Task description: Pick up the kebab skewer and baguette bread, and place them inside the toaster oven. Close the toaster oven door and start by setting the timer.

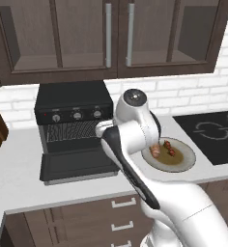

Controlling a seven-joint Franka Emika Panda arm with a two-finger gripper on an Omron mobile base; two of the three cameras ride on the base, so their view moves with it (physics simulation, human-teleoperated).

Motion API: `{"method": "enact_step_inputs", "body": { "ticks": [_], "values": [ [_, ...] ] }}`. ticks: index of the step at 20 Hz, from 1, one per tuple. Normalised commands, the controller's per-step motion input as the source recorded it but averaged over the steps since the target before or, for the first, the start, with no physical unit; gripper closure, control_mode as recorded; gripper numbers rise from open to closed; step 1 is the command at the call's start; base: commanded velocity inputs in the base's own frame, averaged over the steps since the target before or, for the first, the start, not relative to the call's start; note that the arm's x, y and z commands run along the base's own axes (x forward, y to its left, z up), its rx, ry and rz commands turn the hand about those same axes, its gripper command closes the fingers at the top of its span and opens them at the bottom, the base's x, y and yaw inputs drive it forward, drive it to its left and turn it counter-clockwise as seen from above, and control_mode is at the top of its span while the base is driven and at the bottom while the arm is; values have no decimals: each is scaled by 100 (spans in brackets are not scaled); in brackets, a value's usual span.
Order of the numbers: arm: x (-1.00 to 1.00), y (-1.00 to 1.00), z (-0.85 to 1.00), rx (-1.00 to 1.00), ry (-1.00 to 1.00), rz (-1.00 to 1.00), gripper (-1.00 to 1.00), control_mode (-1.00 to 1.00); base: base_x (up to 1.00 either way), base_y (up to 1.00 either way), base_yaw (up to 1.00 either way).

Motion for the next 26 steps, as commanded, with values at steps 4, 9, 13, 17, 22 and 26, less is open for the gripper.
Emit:
{"method": "enact_step_inputs", "body": {
  "ticks": [4, 9, 13, 17, 22, 26],
  "values": [
    [39, 95, -27, 0, -9, -5, -100, -100, 0, 0, 0],
    [36, 71, -32, 4, -5, -3, -100, -100, 0, 0, 0],
    [40, 22, -42, 1, -21, 0, -100, -100, 0, 0, 0],
    [41, 26, -39, 0, -29, 0, -100, -100, 0, 0, 0],
    [50, 4, -8, 0, -25, 0, -100, -100, 0, 0, 0],
    [68, 2, 0, 1, -10, 0, -100, -100, 0, 0, 0]
  ]
}}
